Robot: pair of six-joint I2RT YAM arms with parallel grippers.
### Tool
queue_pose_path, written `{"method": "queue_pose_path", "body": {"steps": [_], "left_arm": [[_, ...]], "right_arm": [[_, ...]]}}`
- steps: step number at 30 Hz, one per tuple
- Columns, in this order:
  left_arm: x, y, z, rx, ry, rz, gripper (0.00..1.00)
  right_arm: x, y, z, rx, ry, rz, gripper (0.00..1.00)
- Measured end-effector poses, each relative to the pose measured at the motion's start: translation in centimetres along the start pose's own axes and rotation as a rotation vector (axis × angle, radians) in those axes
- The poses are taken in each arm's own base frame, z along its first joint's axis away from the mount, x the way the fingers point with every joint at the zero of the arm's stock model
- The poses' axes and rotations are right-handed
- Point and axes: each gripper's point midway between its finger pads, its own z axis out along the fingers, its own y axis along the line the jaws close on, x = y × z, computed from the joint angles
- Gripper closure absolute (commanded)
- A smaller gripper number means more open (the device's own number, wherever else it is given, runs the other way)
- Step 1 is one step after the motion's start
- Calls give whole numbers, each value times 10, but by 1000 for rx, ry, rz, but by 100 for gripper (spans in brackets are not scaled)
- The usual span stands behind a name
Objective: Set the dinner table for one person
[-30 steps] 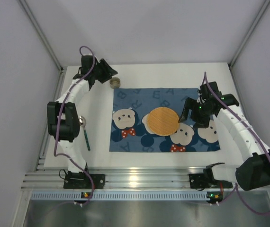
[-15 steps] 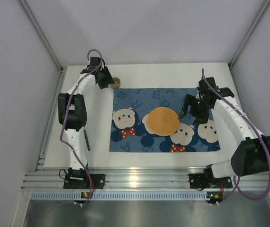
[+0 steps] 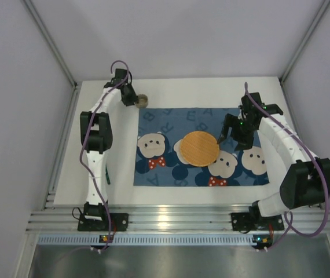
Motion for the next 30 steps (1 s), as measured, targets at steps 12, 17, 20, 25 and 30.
{"method": "queue_pose_path", "body": {"steps": [12, 17, 20, 25, 30], "left_arm": [[0, 6, 7, -30, 0, 16, 100], [3, -4, -6, -32, 6, 65, 100], [6, -30, -29, -6, 0, 133, 100], [31, -110, -88, 88, -34, 307, 100], [92, -181, -156, 212, -32, 461, 100]], "right_arm": [[-3, -2, -2, 0, -8, 12, 18], [-24, 23, -21, -66, -71, -25, 15], [-45, 54, -37, -129, -130, -76, 14], [-58, 114, -51, -219, -168, -196, 14], [-46, 144, -46, -257, -136, -265, 15]]}}
